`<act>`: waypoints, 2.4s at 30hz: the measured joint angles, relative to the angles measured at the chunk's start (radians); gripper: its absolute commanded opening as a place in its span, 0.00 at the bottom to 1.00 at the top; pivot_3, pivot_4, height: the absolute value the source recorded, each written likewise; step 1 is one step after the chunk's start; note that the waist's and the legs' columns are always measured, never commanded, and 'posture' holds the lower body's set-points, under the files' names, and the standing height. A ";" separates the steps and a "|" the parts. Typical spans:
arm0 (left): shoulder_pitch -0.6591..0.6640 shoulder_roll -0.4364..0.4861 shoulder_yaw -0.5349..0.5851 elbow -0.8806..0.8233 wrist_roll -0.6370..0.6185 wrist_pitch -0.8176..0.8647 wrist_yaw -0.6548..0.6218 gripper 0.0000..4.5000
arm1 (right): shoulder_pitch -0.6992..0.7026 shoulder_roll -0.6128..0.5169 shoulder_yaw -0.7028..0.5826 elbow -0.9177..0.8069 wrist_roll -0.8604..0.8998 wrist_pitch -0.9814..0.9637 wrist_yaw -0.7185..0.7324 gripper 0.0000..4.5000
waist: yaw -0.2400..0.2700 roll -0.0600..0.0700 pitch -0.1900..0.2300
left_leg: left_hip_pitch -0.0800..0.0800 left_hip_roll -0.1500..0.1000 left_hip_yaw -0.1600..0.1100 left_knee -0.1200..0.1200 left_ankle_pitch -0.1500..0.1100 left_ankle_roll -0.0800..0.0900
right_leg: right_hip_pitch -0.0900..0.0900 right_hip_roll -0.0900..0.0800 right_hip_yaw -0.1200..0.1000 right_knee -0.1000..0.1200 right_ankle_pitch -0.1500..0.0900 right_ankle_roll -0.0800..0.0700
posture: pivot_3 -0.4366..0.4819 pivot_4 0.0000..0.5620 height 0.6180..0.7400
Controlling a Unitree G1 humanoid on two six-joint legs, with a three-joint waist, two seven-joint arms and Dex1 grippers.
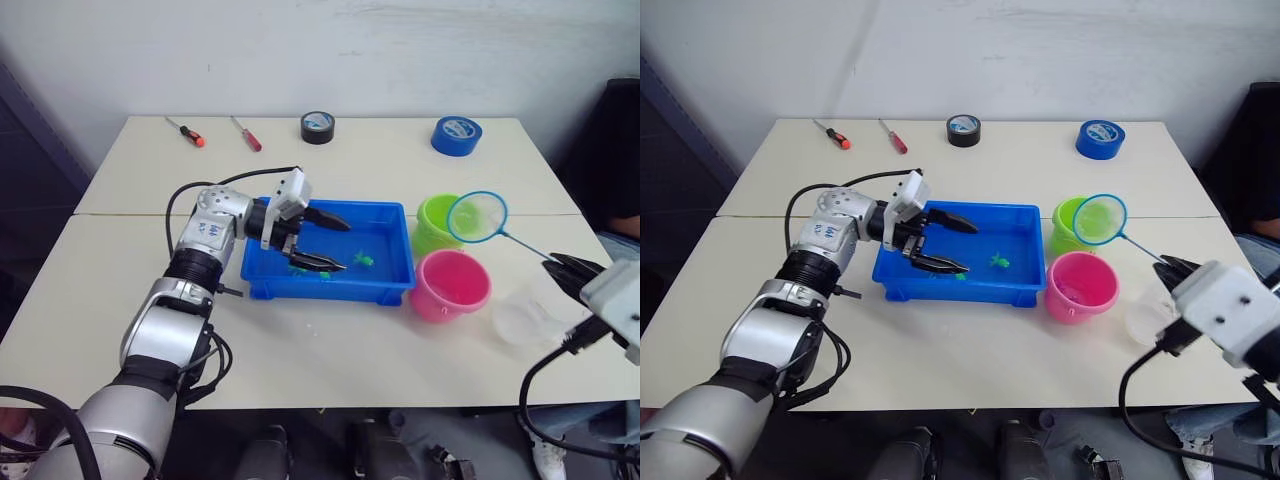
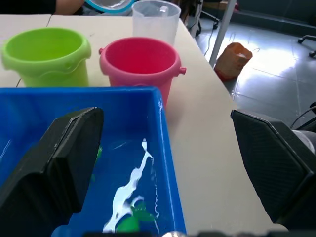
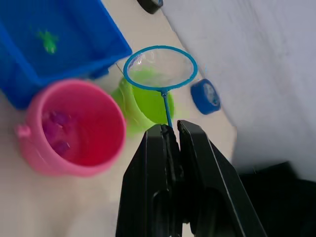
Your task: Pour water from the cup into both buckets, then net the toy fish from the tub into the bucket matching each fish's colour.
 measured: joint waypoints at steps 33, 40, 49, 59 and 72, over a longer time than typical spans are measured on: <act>0.331 0.174 0.069 -0.525 -0.049 0.276 0.192 0.99 | -0.532 -0.261 0.922 0.670 -0.562 -0.793 -0.028 0.00 | 0.001 0.001 0.000 | -0.009 -0.001 0.001 0.003 0.002 -0.003 | -0.009 -0.001 0.000 0.001 0.000 0.000 | 0.48 0.27 0.97; 0.327 0.172 0.068 -0.522 -0.050 0.269 0.184 0.99 | -0.482 -0.254 0.898 0.597 -0.543 -0.760 0.031 0.00 | -0.001 0.001 0.000 | -0.009 -0.001 0.001 0.003 0.002 -0.003 | -0.009 -0.001 -0.001 0.001 0.000 0.000 | 0.48 0.27 0.97; 0.324 0.155 0.062 -0.513 -0.050 0.249 0.173 0.99 | -0.395 -0.129 0.797 0.511 -0.341 -0.396 0.088 0.00 | 0.002 0.001 0.000 | -0.009 -0.001 0.001 0.004 0.002 -0.003 | -0.009 -0.001 -0.001 0.001 0.000 0.000 | 0.48 0.27 0.97; 0.322 0.155 0.059 -0.510 -0.050 0.236 0.164 0.99 | -0.406 0.037 0.673 0.413 -0.053 0.101 0.053 0.00 | 0.002 0.001 0.000 | -0.009 -0.001 0.000 0.003 0.001 -0.002 | -0.009 -0.002 -0.001 0.002 0.000 0.000 | 0.48 0.27 0.97; 0.286 0.132 0.059 -0.464 -0.051 0.244 0.150 0.99 | -0.469 0.186 0.342 0.259 0.274 0.569 -0.127 0.00 | 0.002 0.001 0.000 | -0.011 -0.001 -0.001 0.003 0.000 0.000 | -0.010 -0.002 -0.002 0.001 0.000 0.000 | 0.48 0.27 0.97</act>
